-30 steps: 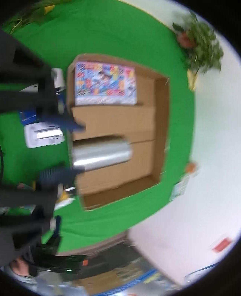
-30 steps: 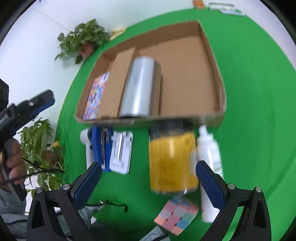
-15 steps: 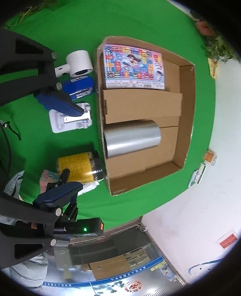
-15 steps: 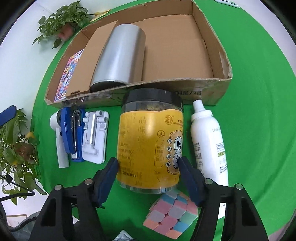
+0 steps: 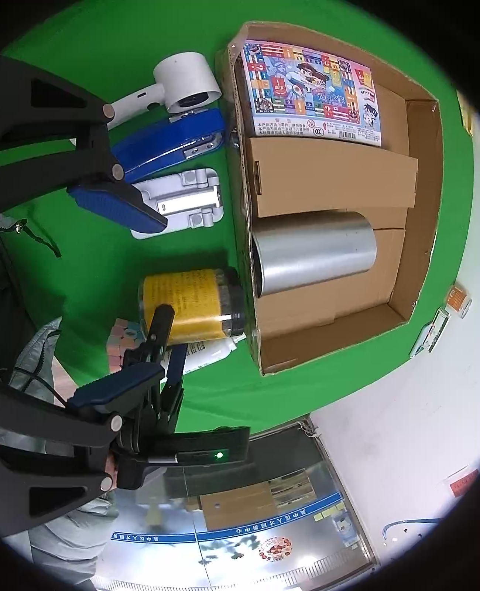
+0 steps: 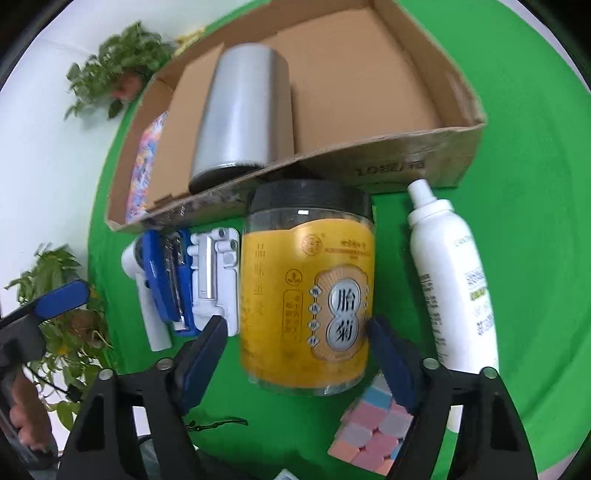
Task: Organize rigid objects
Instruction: 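Grasp the yellow-labelled jar with the right gripper and lift it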
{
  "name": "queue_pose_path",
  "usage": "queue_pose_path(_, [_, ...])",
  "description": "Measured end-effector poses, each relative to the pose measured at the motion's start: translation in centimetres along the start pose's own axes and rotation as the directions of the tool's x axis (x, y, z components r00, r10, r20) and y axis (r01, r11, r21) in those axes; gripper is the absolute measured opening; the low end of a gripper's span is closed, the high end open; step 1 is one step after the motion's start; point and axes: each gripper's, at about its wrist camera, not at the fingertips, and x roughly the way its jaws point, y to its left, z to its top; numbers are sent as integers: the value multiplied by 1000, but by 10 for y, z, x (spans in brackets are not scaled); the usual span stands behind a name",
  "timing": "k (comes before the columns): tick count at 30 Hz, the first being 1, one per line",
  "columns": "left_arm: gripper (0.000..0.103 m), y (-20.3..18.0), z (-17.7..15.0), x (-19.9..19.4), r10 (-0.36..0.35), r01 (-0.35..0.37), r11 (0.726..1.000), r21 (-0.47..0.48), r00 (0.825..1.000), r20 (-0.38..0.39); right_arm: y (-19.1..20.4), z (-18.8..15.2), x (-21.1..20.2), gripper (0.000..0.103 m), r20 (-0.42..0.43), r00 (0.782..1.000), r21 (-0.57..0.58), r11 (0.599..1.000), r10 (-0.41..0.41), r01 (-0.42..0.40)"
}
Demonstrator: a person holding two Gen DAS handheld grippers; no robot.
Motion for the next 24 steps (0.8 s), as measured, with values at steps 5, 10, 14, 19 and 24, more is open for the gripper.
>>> queue_pose_path(5, [72,16,3,1,-10,9,999,-40,1000,-6,30,4,-7,81,43,994,-102,990,102,-97])
queue_pose_path(10, [72,36,15,13,-57,55,994,-92,998,-27,15,8,21,81,-37,995,-1,996,89,-89])
queue_pose_path(14, [72,46,28,31,-52,45,994,-102,996,-66,5,9,44,81,-80,985,92,985,151,-143])
queue_pose_path(19, [72,49,26,33,-49,41,993,-108,996,-75,20,17,64,84,-104,988,64,992,112,-106])
queue_pose_path(24, [72,53,22,45,-77,59,988,-143,990,-119,42,14,60,83,-115,993,-76,997,0,-9])
